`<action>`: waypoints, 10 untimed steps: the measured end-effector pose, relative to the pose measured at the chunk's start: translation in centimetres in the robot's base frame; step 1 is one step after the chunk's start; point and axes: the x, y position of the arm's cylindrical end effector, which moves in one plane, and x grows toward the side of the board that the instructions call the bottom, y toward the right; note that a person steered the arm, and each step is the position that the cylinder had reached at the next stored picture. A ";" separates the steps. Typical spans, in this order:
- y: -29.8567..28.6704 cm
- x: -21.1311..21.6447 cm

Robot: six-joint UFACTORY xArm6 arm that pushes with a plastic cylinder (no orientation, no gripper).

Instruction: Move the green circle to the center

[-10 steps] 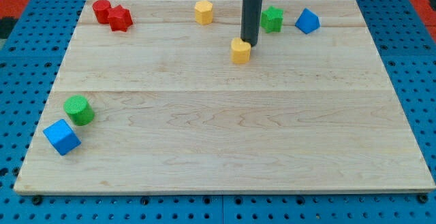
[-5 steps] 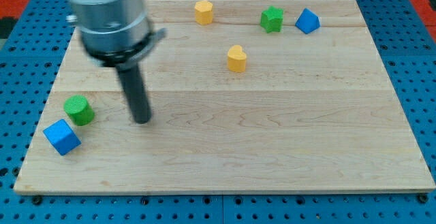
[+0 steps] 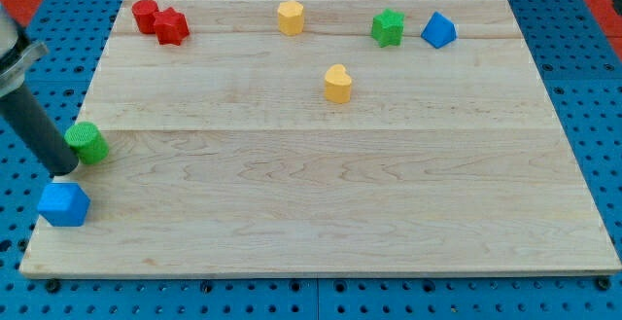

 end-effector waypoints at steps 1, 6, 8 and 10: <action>0.4 -2.2; 6.7 -8.1; 11.5 -8.3; 21.0 -9.8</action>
